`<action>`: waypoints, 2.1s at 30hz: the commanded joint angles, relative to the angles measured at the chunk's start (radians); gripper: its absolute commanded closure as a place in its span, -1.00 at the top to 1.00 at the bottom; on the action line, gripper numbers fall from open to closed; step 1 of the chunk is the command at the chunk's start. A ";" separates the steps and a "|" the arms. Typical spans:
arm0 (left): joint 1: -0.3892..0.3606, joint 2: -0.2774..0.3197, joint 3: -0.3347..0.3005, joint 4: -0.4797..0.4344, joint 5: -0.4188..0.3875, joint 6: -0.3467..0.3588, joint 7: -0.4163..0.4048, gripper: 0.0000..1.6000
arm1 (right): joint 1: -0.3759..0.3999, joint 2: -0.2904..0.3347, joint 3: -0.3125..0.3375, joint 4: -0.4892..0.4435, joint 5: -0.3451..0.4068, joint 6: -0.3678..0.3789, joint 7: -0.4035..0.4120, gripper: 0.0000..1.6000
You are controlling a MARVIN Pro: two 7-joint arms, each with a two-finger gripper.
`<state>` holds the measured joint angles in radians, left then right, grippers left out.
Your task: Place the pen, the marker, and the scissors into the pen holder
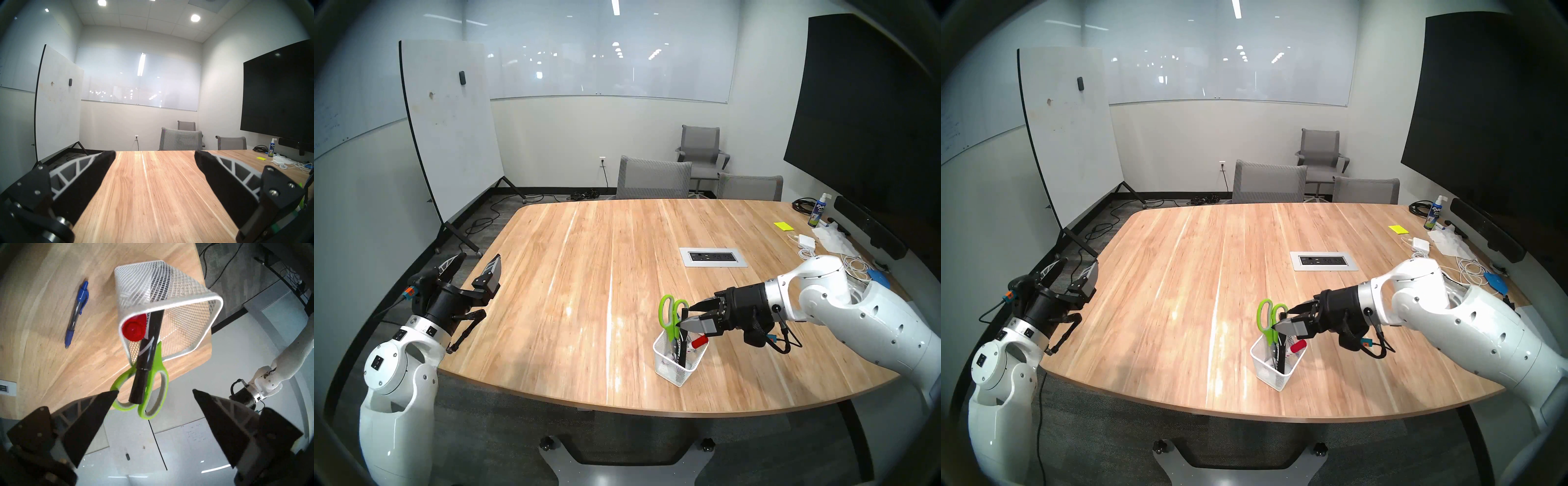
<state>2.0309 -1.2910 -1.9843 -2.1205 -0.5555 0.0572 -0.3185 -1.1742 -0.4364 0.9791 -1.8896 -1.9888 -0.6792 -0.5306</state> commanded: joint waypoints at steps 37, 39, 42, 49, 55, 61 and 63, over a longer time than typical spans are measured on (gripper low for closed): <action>-0.007 -0.008 -0.006 -0.014 0.005 0.002 -0.009 1.00 | -0.136 -0.088 0.380 0.136 1.138 -0.079 0.329 1.00; -0.008 -0.008 -0.006 -0.013 0.005 0.002 -0.010 1.00 | -0.145 -0.087 0.389 0.139 1.198 -0.078 0.338 1.00; -0.008 -0.009 -0.006 -0.012 0.006 0.002 -0.011 1.00 | -0.164 -0.091 0.399 0.140 1.298 -0.075 0.347 1.00; -0.010 -0.010 -0.006 -0.010 0.007 0.001 -0.014 1.00 | -0.220 -0.096 0.415 0.146 1.507 -0.056 0.357 1.00; -0.012 -0.011 -0.006 -0.009 0.009 0.001 -0.016 1.00 | -0.262 -0.078 0.434 0.150 1.691 -0.022 0.379 1.00; -0.013 -0.013 -0.007 -0.008 0.010 0.001 -0.018 1.00 | -0.299 -0.062 0.449 0.130 1.859 0.008 0.398 1.00; -0.014 -0.013 -0.007 -0.007 0.010 0.001 -0.018 1.00 | -0.310 -0.055 0.454 0.122 1.918 0.020 0.407 1.00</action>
<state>2.0200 -1.3052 -1.9888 -2.1131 -0.5438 0.0591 -0.3365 -1.4457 -0.5214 1.4008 -1.7398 -0.2588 -0.6925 -0.1351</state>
